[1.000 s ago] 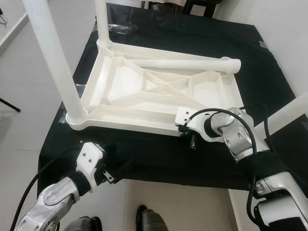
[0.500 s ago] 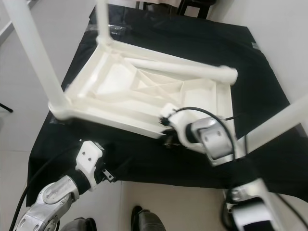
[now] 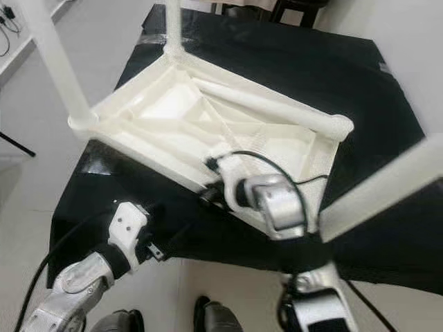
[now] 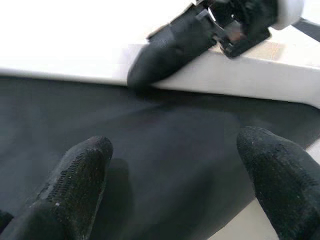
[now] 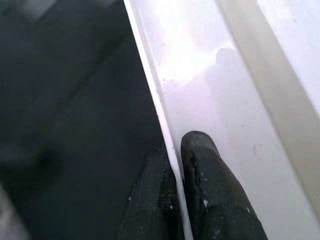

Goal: Building children table

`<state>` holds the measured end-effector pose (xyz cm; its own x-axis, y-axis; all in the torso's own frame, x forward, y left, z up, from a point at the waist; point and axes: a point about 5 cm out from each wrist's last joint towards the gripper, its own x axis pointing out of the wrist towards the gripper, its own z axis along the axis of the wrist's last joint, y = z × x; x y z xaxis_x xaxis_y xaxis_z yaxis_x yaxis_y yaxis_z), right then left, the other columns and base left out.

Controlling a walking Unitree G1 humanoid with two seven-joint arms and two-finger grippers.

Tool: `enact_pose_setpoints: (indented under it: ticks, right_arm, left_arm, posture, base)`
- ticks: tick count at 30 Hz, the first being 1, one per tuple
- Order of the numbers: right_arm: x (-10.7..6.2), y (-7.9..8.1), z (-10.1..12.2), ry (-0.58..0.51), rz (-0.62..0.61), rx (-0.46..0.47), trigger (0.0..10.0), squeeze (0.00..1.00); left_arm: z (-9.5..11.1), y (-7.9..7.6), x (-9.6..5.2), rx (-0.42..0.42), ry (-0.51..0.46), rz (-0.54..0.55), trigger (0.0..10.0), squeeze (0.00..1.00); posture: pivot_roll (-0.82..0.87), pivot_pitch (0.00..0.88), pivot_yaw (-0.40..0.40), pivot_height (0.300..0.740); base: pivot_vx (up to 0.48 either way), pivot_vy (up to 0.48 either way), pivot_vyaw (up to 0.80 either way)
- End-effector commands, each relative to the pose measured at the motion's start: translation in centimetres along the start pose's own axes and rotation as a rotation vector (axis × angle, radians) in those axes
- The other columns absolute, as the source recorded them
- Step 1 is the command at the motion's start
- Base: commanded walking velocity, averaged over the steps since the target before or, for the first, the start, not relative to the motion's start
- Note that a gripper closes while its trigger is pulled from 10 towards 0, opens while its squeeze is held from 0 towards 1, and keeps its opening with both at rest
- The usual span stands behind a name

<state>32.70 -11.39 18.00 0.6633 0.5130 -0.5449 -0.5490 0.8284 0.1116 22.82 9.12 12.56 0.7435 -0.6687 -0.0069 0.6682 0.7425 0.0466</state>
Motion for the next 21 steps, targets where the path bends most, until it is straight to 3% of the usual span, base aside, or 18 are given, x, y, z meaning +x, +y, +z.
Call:
enact_pose_setpoints:
  ticks: [1,13,17,21]
  right_arm:
    - [-0.5,-2.6,-1.3,-0.026,-0.182,0.14,0.0,0.0]
    - [-0.2,-3.0,-0.2,-0.117,-0.384,0.203,0.0,0.0]
    - [0.0,-2.2,-0.1,-0.111,-0.344,0.191,0.0,0.0]
    - [-0.3,-0.6,0.2,-0.115,-0.135,0.11,0.0,0.0]
  left_arm:
    - [-0.4,-0.2,-0.1,-0.004,0.012,-0.001,10.0,0.0]
    - [-0.4,-0.2,-0.1,-0.002,0.012,0.0,10.0,0.0]
    - [-0.4,-0.2,-0.1,-0.001,0.012,0.002,10.0,0.0]
    - [-0.4,-0.2,-0.2,-0.001,0.012,0.0,10.0,0.0]
  posture:
    - [-0.02,0.23,-0.122,0.74]
    - [-0.01,0.231,-0.123,0.74]
    - [-0.01,0.233,-0.123,0.74]
    - [-0.02,0.233,-0.122,0.74]
  base:
    - [0.0,0.0,0.0]
    - [0.0,0.0,0.0]
    - [0.0,0.0,0.0]
    - [0.0,0.0,0.0]
